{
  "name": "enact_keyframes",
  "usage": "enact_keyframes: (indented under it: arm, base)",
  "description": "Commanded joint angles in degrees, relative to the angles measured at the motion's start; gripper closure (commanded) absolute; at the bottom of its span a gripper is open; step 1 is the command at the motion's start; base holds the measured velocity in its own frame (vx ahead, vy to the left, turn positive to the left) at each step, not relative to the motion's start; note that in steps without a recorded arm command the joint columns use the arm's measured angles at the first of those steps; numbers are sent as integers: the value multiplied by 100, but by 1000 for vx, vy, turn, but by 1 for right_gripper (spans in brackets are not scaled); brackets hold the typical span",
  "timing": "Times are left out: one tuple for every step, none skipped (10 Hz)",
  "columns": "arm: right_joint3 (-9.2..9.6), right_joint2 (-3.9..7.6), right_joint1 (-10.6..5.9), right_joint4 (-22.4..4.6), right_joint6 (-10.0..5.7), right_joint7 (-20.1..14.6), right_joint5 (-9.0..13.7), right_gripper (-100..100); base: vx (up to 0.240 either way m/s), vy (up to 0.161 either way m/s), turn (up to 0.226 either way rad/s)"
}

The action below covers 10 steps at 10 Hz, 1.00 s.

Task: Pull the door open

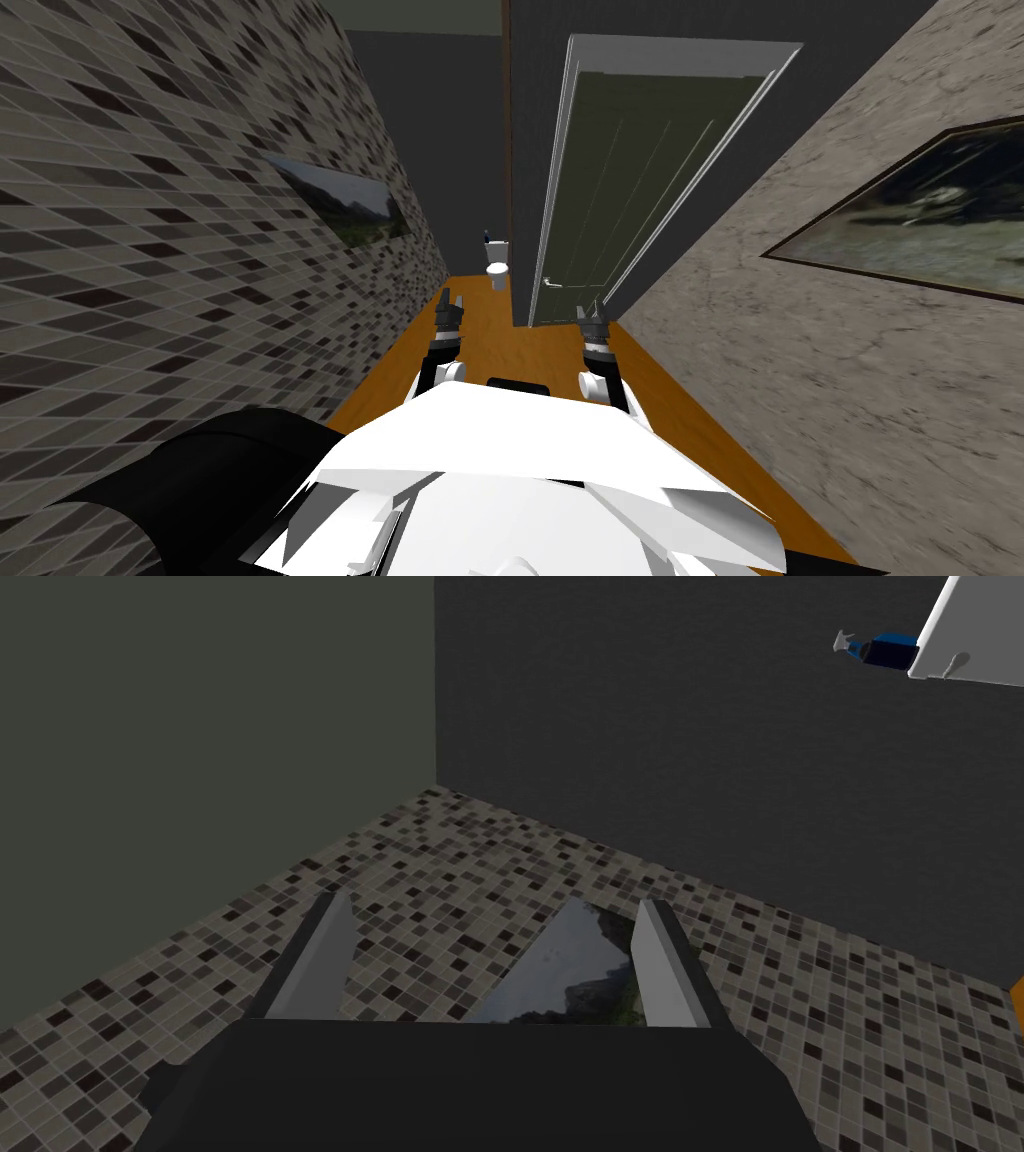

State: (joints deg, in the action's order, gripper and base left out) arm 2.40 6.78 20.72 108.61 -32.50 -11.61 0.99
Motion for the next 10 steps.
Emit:
enact_keyframes:
  arm:
    - [-20, 61, -34, -245, -64, -60, 35, -100]
    - [-31, 103, -76, -420, -132, -102, 60, -100]
    - [-31, 103, -76, -457, -132, -102, 60, -100]
    - [-42, 145, -119, -662, -201, -144, 85, -100]
    - [-42, 145, -119, -673, -201, -144, 85, -100]
    - [-53, 187, -161, -888, -270, -187, 111, -100]
    - [-64, 230, -204, -1057, -339, -229, 136, -100]
    - [-75, 273, -248, -1251, -409, -273, 162, -100]
    - [-75, 273, -248, -1325, -409, -273, 162, -100]
    - [-87, 316, -292, -1526, -480, -317, 189, -100]
  base:
    - [46, 11, 64]
    - [71, 4, 108]
    - [66, -7, 31]
    - [63, -13, 58]
    - [46, -10, 41]
    - [49, -6, 69]
    - [82, -4, 110]
    - [96, -8, 104]
    - [62, -1, 34]
    - [62, 3, 70]
